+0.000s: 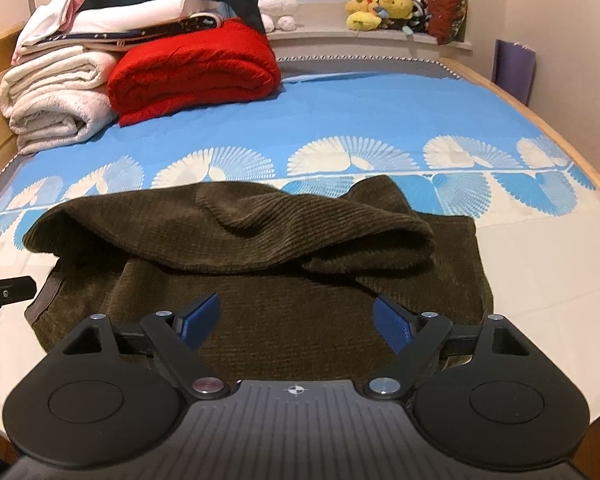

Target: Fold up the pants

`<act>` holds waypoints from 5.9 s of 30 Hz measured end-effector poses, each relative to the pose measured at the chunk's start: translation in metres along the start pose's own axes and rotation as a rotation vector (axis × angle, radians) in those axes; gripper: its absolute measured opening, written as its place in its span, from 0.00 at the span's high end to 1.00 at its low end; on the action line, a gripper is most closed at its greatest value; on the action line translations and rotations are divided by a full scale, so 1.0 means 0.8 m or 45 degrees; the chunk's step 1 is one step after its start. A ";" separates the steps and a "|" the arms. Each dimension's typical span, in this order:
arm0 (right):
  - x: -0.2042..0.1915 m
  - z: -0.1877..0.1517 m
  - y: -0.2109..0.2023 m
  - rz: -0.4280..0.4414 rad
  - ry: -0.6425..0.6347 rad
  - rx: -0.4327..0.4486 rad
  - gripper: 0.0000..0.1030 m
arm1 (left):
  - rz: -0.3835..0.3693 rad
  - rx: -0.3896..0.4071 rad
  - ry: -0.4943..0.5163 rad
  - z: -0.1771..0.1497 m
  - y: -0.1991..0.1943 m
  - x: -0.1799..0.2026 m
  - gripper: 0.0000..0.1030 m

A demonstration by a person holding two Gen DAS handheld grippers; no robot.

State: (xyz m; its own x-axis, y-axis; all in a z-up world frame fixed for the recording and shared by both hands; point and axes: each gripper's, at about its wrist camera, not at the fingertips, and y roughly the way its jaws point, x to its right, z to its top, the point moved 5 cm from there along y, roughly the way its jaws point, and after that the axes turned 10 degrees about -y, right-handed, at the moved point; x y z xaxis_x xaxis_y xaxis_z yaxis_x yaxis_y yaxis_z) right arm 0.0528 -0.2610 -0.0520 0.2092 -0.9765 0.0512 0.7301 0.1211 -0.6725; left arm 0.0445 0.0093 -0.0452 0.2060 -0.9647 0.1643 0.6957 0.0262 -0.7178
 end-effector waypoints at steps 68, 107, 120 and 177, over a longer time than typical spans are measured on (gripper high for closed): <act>0.305 -0.097 0.132 -0.063 0.545 -0.624 0.80 | 0.233 -0.559 0.039 -0.001 0.127 -0.202 0.67; 0.411 -0.132 0.072 -0.489 1.144 -0.482 0.92 | 0.322 -0.554 0.150 0.002 0.208 -0.221 0.93; 0.445 -0.190 0.069 -0.373 1.169 -0.493 0.51 | 0.150 -0.621 0.076 -0.018 0.184 -0.233 0.55; 0.394 -0.065 0.164 -0.222 0.690 -0.351 0.47 | 0.152 -0.388 -0.106 0.049 0.139 -0.238 0.41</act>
State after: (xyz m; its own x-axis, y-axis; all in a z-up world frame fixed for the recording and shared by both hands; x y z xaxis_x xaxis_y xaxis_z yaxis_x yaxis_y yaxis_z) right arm 0.1808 -0.5619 -0.1624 -0.3098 -0.9380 -0.1557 0.5139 -0.0275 -0.8574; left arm 0.1098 0.2060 -0.1302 0.3382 -0.9343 0.1127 0.4282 0.0461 -0.9025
